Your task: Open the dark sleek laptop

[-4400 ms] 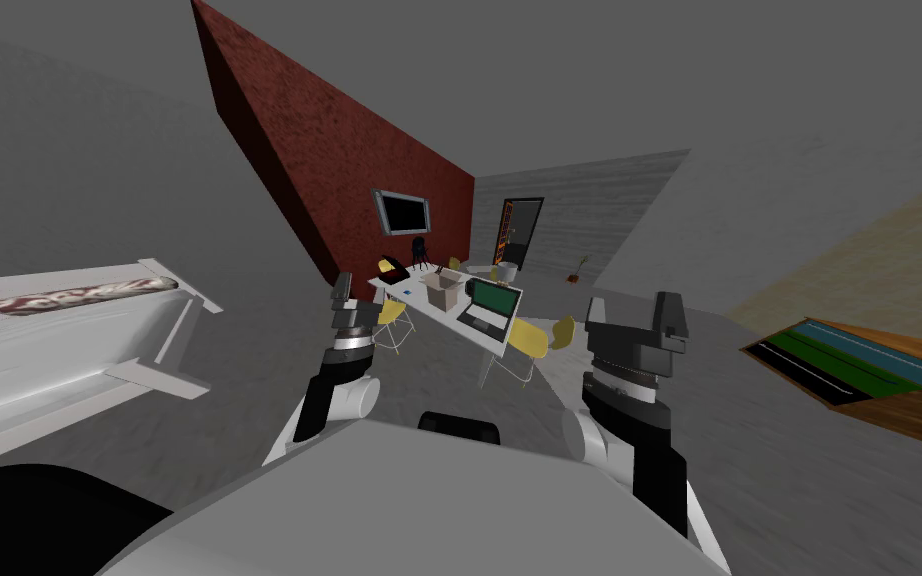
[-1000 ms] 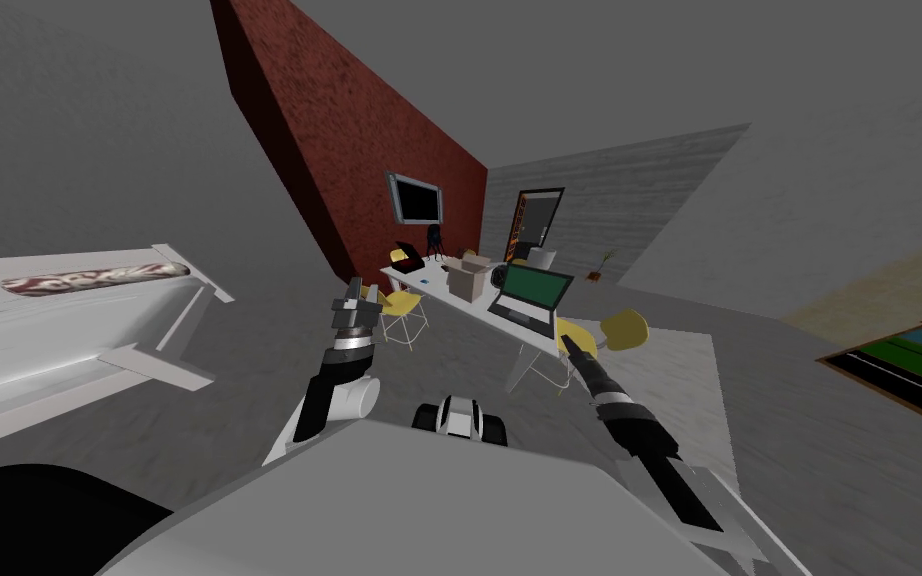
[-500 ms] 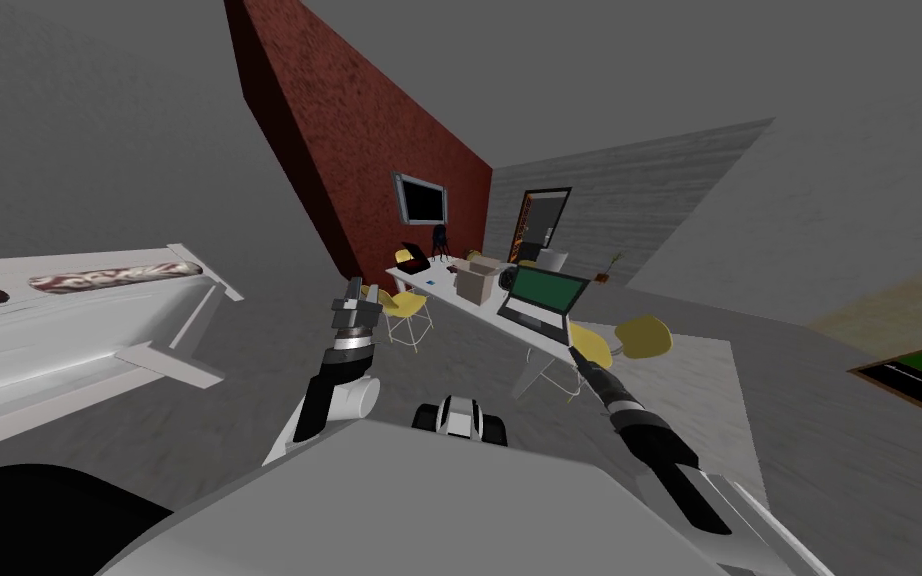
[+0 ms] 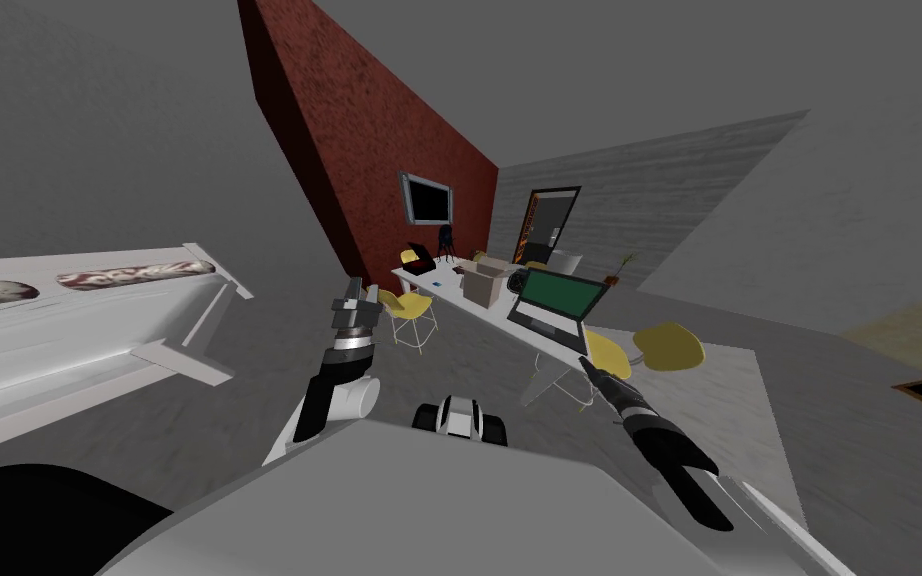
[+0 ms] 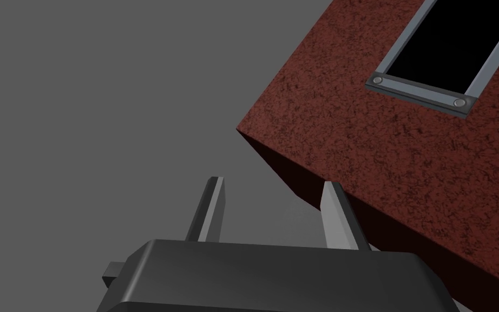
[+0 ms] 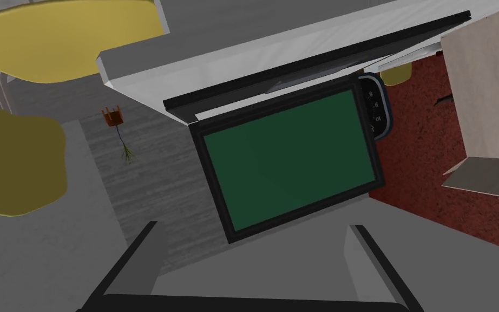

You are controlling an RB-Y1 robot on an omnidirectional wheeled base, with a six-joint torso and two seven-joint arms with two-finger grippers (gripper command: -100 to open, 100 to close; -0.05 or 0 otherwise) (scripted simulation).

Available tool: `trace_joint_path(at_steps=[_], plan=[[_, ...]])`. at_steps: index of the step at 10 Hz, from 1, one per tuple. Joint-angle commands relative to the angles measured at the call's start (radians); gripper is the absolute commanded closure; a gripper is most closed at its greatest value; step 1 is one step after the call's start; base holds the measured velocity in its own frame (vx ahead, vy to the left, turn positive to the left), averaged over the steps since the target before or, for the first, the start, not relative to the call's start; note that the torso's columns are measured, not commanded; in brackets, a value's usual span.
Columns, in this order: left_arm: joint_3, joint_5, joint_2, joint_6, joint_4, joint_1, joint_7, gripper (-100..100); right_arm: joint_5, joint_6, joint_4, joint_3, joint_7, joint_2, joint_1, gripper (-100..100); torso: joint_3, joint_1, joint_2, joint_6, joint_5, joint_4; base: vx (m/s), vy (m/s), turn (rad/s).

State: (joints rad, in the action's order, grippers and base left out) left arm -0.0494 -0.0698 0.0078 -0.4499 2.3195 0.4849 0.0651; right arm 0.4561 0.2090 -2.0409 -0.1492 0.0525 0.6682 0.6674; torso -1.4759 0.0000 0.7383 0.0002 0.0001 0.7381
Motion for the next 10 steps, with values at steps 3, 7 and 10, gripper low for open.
trace_joint_path(at_steps=[3, 7, 10], plan=[[0.000, 0.000, 0.000, 0.000, 0.000, 0.000, 0.000, 0, 0.051, 0.104, 0.045, -0.002, 0.022, 0.080, 0.017, -100, 0.000, 0.000, -0.001, 0.000, 0.000, 0.000, 0.075, 0.077, 0.069], [0.000, 0.000, 0.000, 0.000, 0.000, 0.000, 0.000, 0, 0.107, 0.220, 0.115, -0.005, 0.047, 0.200, 0.032, -100, -0.001, 0.001, -0.001, 0.000, 0.000, 0.000, 0.118, 0.106, 0.112], [0.000, 0.000, 0.000, 0.000, 0.000, 0.000, 0.000, 0, 0.138, 0.296, 0.160, -0.005, 0.062, 0.281, 0.039, -100, 0.000, -0.003, 0.000, 0.000, -0.001, 0.000, 0.136, 0.078, 0.117]])
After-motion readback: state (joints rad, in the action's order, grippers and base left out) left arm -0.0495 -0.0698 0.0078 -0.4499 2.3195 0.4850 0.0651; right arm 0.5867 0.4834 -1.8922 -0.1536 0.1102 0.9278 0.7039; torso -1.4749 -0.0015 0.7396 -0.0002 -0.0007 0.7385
